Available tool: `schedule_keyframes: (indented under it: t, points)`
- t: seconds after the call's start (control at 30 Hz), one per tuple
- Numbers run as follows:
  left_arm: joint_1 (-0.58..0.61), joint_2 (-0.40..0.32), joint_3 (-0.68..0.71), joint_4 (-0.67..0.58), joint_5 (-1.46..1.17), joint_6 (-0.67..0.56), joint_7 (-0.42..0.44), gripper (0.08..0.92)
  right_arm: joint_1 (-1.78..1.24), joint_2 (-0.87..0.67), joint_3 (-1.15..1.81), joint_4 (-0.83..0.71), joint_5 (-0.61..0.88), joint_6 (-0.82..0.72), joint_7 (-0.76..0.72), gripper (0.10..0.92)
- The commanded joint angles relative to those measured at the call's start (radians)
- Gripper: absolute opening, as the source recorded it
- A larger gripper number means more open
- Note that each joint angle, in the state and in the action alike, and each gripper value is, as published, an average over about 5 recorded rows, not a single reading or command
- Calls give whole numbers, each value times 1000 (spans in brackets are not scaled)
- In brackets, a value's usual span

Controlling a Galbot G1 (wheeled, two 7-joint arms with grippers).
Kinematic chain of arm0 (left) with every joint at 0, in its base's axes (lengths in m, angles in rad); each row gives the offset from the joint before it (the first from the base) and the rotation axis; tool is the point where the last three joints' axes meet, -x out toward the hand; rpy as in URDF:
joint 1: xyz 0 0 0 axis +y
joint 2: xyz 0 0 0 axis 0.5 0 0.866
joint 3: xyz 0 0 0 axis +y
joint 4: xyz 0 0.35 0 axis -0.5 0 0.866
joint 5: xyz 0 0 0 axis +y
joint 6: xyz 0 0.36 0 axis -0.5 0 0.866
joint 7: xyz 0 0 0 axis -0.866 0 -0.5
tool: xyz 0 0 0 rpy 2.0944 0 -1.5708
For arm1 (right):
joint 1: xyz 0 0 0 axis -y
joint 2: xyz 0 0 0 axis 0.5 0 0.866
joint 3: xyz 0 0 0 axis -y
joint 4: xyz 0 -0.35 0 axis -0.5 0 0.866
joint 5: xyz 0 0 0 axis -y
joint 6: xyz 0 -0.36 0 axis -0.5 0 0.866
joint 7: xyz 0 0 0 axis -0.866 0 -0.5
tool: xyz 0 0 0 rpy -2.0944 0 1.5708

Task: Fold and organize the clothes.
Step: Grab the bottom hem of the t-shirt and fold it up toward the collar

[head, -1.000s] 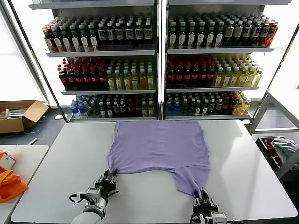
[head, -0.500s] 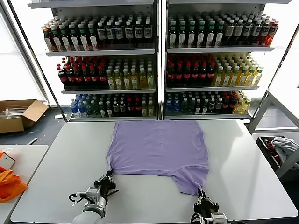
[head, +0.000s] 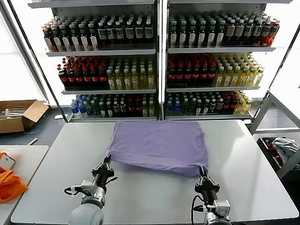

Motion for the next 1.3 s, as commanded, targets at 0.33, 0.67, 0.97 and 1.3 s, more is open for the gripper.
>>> schedule_keyframes:
  t: [0.33,0.67,0.97,1.3]
  points:
    - [-313,3,64,320,-53,-27,-6,84,372,21,-19,-324,0,-1,-82,116]
    - [-412,6,111,457,-63,9,-14,84,452,37,-48,-420,21,-67,-99,116]
    - [-412,11,120,468,-61,45,-17,89,468,65,-58,-466,18,-149,-83,198]
    - [-343,25,103,348,-52,109,-50,324,486,130,-56,-462,158,-174,51,475]
